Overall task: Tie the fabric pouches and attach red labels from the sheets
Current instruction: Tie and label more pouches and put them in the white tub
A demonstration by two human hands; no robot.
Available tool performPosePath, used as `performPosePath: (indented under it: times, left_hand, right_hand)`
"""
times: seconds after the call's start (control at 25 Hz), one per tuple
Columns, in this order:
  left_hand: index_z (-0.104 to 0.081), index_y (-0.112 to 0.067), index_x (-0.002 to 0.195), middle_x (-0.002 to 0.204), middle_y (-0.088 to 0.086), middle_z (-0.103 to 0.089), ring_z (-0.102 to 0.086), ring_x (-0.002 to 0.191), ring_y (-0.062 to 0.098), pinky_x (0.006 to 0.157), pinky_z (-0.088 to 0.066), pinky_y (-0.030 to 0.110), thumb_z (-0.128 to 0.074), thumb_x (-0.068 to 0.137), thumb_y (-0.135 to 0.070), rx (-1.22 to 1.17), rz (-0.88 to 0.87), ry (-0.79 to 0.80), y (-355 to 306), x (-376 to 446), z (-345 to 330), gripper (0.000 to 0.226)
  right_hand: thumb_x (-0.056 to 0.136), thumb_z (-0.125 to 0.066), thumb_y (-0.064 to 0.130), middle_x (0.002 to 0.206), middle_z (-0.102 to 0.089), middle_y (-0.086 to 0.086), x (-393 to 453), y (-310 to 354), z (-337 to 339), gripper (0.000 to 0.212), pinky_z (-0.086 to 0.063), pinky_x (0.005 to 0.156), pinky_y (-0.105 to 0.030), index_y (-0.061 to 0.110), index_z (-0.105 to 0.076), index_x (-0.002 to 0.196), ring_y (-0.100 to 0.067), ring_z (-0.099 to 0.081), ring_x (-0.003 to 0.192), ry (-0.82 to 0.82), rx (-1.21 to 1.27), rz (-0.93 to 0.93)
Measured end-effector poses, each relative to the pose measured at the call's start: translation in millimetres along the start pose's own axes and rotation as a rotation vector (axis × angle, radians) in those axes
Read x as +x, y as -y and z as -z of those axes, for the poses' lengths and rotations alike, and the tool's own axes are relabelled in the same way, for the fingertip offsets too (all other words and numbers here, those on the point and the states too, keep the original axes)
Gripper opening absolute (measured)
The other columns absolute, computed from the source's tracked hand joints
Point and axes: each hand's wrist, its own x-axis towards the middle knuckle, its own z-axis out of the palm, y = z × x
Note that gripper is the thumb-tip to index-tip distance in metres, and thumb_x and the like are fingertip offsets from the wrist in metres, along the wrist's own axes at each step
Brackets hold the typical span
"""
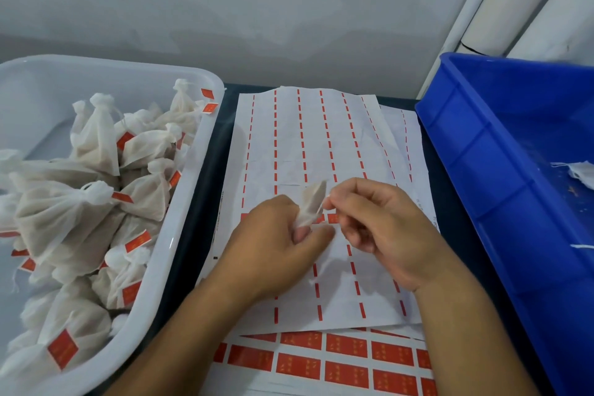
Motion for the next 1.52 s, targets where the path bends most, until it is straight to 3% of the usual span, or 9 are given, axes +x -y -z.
performPosePath:
  times: [0.08, 0.16, 0.28, 0.44, 0.6, 1.04, 1.16, 1.32, 1.52]
  left_hand:
    - [-0.057, -0.029, 0.07, 0.076, -0.009, -0.054, -0.055, 0.066, 0.012, 0.059, -0.047, 0.027, -0.039, 0.092, -0.07, 0.074, -0.087, 0.011, 0.9, 0.8, -3.4, 0.05]
    - [-0.06, -0.03, 0.074, 0.081, -0.011, -0.056, -0.056, 0.075, 0.01, 0.068, -0.048, 0.027, -0.023, 0.098, -0.067, 0.048, -0.14, 0.06, 0.9, -0.4, -4.1, 0.058]
    - [-0.073, -0.028, 0.098, 0.103, -0.011, -0.069, -0.063, 0.094, 0.007, 0.083, -0.054, 0.028, -0.023, 0.101, -0.053, -0.095, -0.171, 0.111, 0.6, -1.5, -4.5, 0.056]
    - [-0.054, -0.026, 0.067, 0.07, -0.005, -0.058, -0.054, 0.066, 0.009, 0.061, -0.047, 0.025, -0.033, 0.094, -0.036, -0.268, -0.127, 0.062, -2.2, -3.0, -2.6, 0.036]
    - [-0.049, -0.025, 0.06, 0.065, -0.001, -0.056, -0.051, 0.058, 0.005, 0.055, -0.042, 0.019, -0.034, 0.092, -0.035, -0.374, -0.036, 0.055, -3.3, -3.1, 1.7, 0.037]
    - [-0.076, -0.028, 0.067, 0.079, -0.01, -0.075, -0.065, 0.084, -0.003, 0.076, -0.045, 0.025, -0.038, 0.101, -0.035, -0.512, 0.14, 0.024, -2.2, 3.0, 9.7, 0.052]
    - [-0.079, -0.03, 0.076, 0.079, -0.003, -0.077, -0.07, 0.081, 0.004, 0.078, -0.049, 0.028, -0.039, 0.102, -0.034, -0.619, 0.21, 0.008, -2.8, 4.2, 11.7, 0.048]
    - [-0.073, -0.056, 0.077, 0.078, -0.012, -0.077, -0.069, 0.069, -0.001, 0.07, -0.046, 0.026, -0.045, 0.103, -0.044, -0.63, 0.313, -0.039, -6.4, 3.0, 13.4, 0.04]
    - [-0.076, -0.044, 0.081, 0.08, -0.009, -0.077, -0.071, 0.073, 0.004, 0.074, -0.05, 0.031, -0.046, 0.097, -0.054, -0.614, 0.375, 0.045, -5.8, 3.8, 12.5, 0.036]
  right_hand:
    - [0.1, -0.065, 0.023, 0.075, -0.069, 0.011, 0.2, -1.8, -3.6, 0.019, -0.05, 0.062, -0.017, 0.024, -0.079, 0.088, -0.006, -0.064, 0.069, 0.0, -0.183, 0.112]
    - [0.094, -0.07, 0.03, 0.089, -0.073, 0.008, 1.2, -4.3, -6.3, 0.011, -0.058, 0.081, -0.033, 0.029, -0.081, 0.092, -0.016, -0.069, 0.091, -0.054, -0.309, 0.195]
    - [0.094, -0.072, 0.036, 0.093, -0.074, 0.006, 0.4, -5.1, -5.3, 0.013, -0.059, 0.083, -0.031, 0.028, -0.082, 0.098, -0.019, -0.071, 0.095, -0.055, -0.244, 0.235]
    - [0.092, -0.064, 0.044, 0.105, -0.069, 0.013, 2.2, -6.9, 0.6, 0.023, -0.059, 0.084, -0.031, 0.042, -0.075, 0.112, -0.015, -0.066, 0.102, -0.103, -0.318, 0.286]
    - [0.097, -0.067, 0.034, 0.112, -0.068, 0.022, 5.7, -14.1, -1.6, 0.011, -0.055, 0.099, -0.03, 0.038, -0.068, 0.108, -0.005, -0.063, 0.115, -0.095, -0.475, 0.294]
    - [0.091, -0.069, 0.024, 0.104, -0.065, 0.019, 5.1, -16.4, -4.5, 0.016, -0.056, 0.091, -0.024, 0.03, -0.073, 0.106, -0.011, -0.066, 0.105, -0.018, -0.515, 0.393]
    - [0.093, -0.069, 0.031, 0.107, -0.068, 0.019, 4.7, -15.9, -5.9, 0.023, -0.055, 0.088, -0.019, 0.027, -0.076, 0.115, -0.008, -0.066, 0.106, -0.014, -0.527, 0.408]
    - [0.094, -0.074, 0.032, 0.11, -0.067, 0.019, 4.9, -17.7, -2.4, 0.031, -0.053, 0.088, -0.017, 0.028, -0.074, 0.125, -0.008, -0.064, 0.109, 0.02, -0.56, 0.384]
    - [0.089, -0.077, 0.016, 0.107, -0.062, 0.018, 7.5, -21.7, -1.3, 0.033, -0.048, 0.09, -0.013, 0.03, -0.075, 0.118, -0.003, -0.061, 0.107, -0.044, -0.656, 0.402]
